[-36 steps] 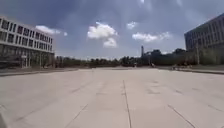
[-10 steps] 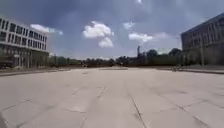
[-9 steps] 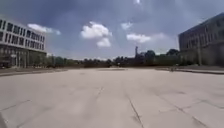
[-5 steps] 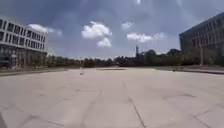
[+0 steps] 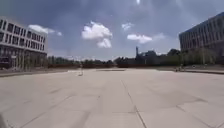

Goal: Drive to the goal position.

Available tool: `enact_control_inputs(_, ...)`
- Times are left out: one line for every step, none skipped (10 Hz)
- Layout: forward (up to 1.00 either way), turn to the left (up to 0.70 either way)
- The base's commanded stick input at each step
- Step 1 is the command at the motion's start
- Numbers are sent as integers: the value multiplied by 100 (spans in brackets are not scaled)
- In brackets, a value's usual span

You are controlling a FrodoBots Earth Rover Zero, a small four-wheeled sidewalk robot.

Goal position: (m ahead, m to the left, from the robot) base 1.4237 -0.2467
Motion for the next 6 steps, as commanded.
enact_control_inputs(70, 0)
enact_control_inputs(70, 0)
enact_control_inputs(70, 0)
enact_control_inputs(70, 0)
enact_control_inputs(70, 0)
enact_control_inputs(70, 0)
